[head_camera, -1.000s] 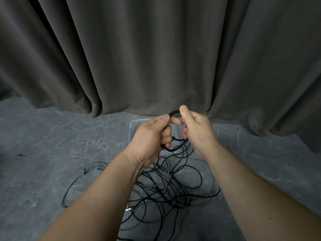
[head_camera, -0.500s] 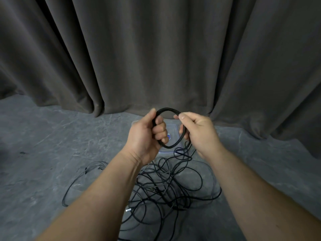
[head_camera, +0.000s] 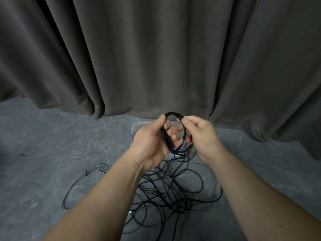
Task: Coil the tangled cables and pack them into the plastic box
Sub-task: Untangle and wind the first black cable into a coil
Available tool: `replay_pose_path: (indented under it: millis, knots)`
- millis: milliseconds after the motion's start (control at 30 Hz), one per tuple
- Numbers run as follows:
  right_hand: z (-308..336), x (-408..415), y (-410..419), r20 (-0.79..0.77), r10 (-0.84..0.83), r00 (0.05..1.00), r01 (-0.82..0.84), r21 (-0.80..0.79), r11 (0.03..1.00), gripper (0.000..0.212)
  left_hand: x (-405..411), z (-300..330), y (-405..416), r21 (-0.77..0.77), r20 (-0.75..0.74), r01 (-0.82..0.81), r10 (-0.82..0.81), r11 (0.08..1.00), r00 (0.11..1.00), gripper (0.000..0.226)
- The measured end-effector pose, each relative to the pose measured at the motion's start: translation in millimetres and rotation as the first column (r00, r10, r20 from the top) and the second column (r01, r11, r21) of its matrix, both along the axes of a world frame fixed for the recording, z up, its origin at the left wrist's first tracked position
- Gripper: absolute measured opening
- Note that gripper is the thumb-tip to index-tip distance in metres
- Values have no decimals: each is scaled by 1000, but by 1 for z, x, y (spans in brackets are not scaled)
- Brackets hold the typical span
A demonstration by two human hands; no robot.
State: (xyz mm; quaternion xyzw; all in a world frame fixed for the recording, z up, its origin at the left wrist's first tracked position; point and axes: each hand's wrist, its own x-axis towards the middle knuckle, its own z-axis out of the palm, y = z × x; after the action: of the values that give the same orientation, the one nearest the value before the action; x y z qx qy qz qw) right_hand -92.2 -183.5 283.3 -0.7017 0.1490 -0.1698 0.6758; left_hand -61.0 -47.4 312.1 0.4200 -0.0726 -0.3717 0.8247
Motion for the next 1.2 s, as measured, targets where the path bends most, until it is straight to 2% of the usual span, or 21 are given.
replay_pose_path:
  millis: [67, 133, 200, 267, 300, 500, 633, 733, 800, 867, 900, 967, 1000, 1067, 1200]
  knots:
    - [0, 1, 0, 33, -39, 999, 40, -17, 999, 20, -2, 0, -1, -2, -13, 11, -11, 1000, 1000, 39]
    - [1, 3, 0, 64, -69, 996, 72, -49, 996, 22, -2, -1, -3, 44, 53, -35, 33, 998, 998, 38]
    - [1, 3, -1, 80, -93, 992, 98, -65, 993, 23, 0, -6, -4, 192, 265, -138, 84, 972, 961, 37]
    - [0, 4, -3, 85, -114, 990, 121, -83, 989, 22, 4, -13, 0, 385, 499, -256, 34, 887, 866, 32]
    - [0, 4, -4, 87, -120, 989, 128, -92, 987, 21, 5, -14, 1, 430, 552, -288, 4, 856, 834, 29]
    - [-3, 5, -5, 81, -145, 986, 149, -54, 987, 20, -1, -11, 0, 311, 559, -333, 112, 890, 821, 14]
    - [-4, 5, -7, 74, -106, 992, 110, -42, 993, 20, 2, -13, 0, 258, 471, -255, 109, 932, 875, 17]
    - [-3, 6, -8, 49, -77, 996, 78, -31, 996, 22, 2, -10, -2, 146, 361, -147, 86, 978, 929, 24]
    - [-5, 5, -8, -12, -72, 997, 71, -67, 995, 39, 4, -4, 0, 77, 300, -130, 101, 988, 948, 28]
    - [-6, 1, -11, -106, -7, 994, -8, -139, 990, 50, 8, 3, 2, 35, 227, -177, 165, 984, 960, 30]
    - [-8, -1, -12, -145, 55, 988, -79, -166, 983, 48, 10, 6, 4, 11, 176, -216, 211, 976, 962, 31]
    - [-12, -4, -13, -209, 154, 966, -202, -232, 951, 26, 17, 10, 10, -43, 72, -311, 314, 949, 947, 33]
    - [-15, -4, -13, -244, 152, 958, -221, -290, 931, 13, 21, 12, 14, -67, 21, -367, 369, 928, 929, 33]
    - [-22, -3, -14, -284, 83, 955, -196, -395, 898, 16, 30, 14, 22, -98, -82, -479, 473, 872, 877, 35]
    - [-25, 0, -13, -246, -8, 969, -77, -335, 939, 17, 40, 12, 32, -81, -155, -612, 597, 786, 787, 38]
